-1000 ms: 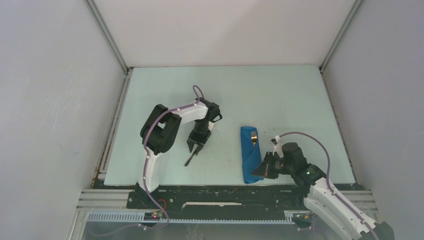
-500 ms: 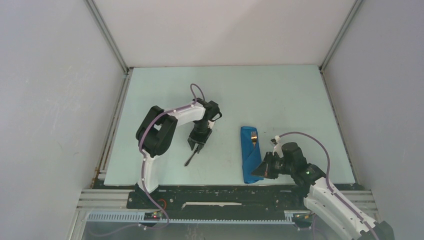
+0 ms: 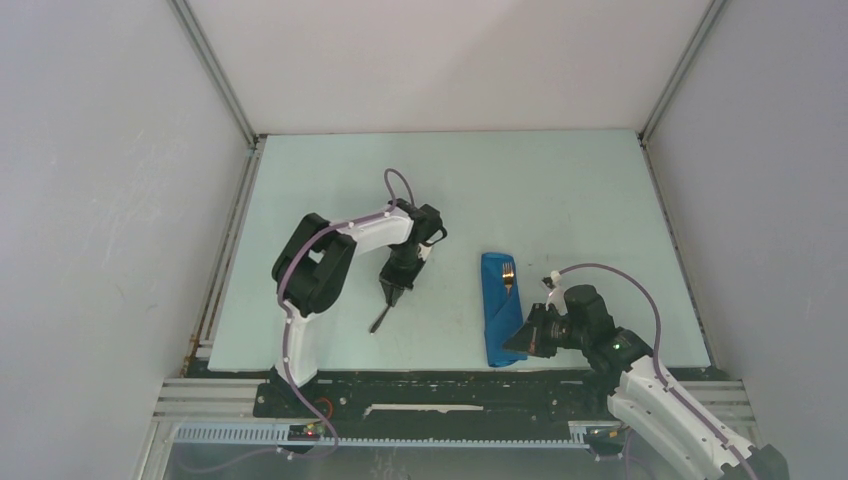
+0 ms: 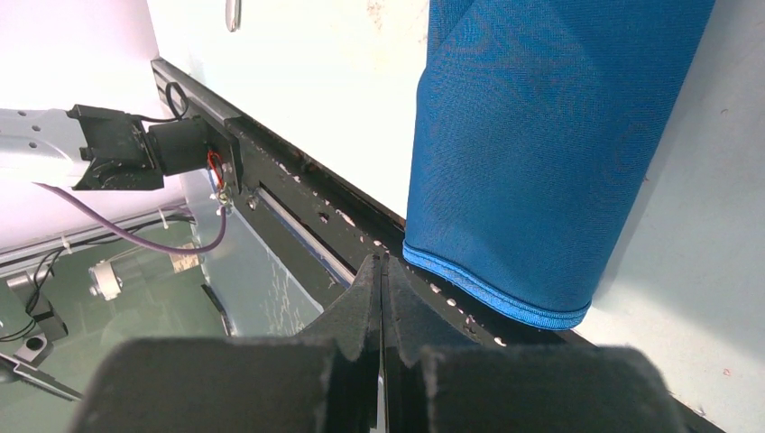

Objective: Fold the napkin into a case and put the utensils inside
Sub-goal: Pick up the knife from the corner of the board, then stuff the knife into the folded napkin.

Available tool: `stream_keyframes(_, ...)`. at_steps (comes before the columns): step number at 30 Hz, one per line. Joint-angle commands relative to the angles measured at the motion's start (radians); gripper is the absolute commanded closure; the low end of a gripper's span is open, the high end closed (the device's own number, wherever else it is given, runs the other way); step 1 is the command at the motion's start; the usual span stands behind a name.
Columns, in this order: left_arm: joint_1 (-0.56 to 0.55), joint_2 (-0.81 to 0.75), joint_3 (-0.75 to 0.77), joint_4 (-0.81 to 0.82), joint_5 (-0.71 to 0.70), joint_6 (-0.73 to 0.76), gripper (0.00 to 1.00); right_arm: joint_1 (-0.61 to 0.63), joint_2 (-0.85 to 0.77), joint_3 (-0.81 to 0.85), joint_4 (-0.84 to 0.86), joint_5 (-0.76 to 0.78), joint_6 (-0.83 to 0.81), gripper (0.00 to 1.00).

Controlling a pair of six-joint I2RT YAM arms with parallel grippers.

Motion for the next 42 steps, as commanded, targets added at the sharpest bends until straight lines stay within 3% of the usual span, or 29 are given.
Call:
stream_keyframes(1,-0.01,0.029,-0.037,0.19,-0.112,0.011,1.0,0.01,-0.002,0.033,0.025,0.014,0.006,1.0)
stream_keyframes(14,-0.026,-0.205,-0.017,0.23,-0.135,-0.181,1.0,0.012,0.001,0.029,0.018,0.04,0.002,1.0)
stream_keyframes(25,-0.078,-0.275,0.016,0.195,-0.122,-0.226,1.0,0.012,0.012,0.028,0.029,0.044,0.005,1.0)
stream_keyframes(30,-0.126,-0.266,0.141,0.138,-0.088,-0.287,1.0,0.015,0.012,0.032,-0.015,0.097,0.008,1.0)
stream_keyframes(42,-0.217,-0.103,0.485,0.143,-0.056,-0.627,1.0,0.025,0.066,0.012,0.047,0.127,0.025,1.0)
